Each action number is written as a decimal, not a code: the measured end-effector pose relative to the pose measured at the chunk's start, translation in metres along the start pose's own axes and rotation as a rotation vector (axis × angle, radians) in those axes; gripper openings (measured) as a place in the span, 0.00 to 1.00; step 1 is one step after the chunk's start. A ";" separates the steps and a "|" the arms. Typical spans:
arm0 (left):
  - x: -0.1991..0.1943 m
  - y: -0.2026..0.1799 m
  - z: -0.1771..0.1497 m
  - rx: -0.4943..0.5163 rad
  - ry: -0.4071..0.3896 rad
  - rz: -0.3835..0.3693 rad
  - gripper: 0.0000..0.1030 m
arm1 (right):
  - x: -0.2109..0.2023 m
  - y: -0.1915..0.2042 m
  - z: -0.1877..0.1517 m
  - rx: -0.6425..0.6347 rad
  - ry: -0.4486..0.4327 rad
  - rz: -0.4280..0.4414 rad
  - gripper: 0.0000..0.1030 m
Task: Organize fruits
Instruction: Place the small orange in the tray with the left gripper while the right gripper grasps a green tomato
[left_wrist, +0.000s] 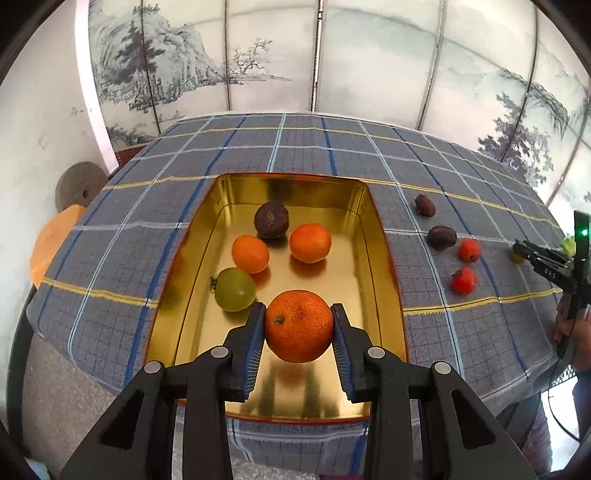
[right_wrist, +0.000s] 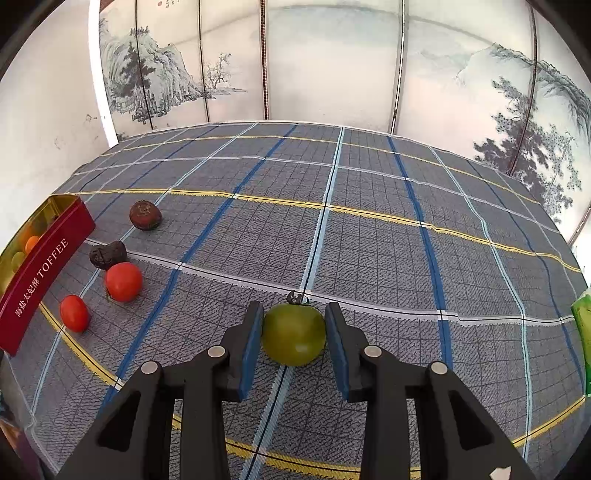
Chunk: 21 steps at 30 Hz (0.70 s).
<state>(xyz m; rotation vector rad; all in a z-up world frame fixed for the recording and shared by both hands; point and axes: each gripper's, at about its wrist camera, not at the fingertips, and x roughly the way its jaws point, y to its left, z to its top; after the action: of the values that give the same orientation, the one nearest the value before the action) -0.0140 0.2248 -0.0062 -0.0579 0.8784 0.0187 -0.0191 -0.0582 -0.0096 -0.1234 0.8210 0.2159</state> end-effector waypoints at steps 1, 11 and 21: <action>0.000 -0.002 0.001 0.011 -0.003 0.009 0.35 | 0.000 0.000 0.000 0.001 0.000 0.001 0.30; 0.009 -0.023 0.009 0.094 -0.038 0.081 0.35 | 0.002 0.002 0.001 -0.005 0.008 0.005 0.31; 0.022 -0.018 0.012 0.082 -0.030 0.104 0.36 | 0.004 0.006 0.001 -0.026 0.017 -0.001 0.31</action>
<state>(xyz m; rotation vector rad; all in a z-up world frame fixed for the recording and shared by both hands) 0.0104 0.2076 -0.0147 0.0647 0.8508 0.0809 -0.0174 -0.0520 -0.0120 -0.1502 0.8349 0.2248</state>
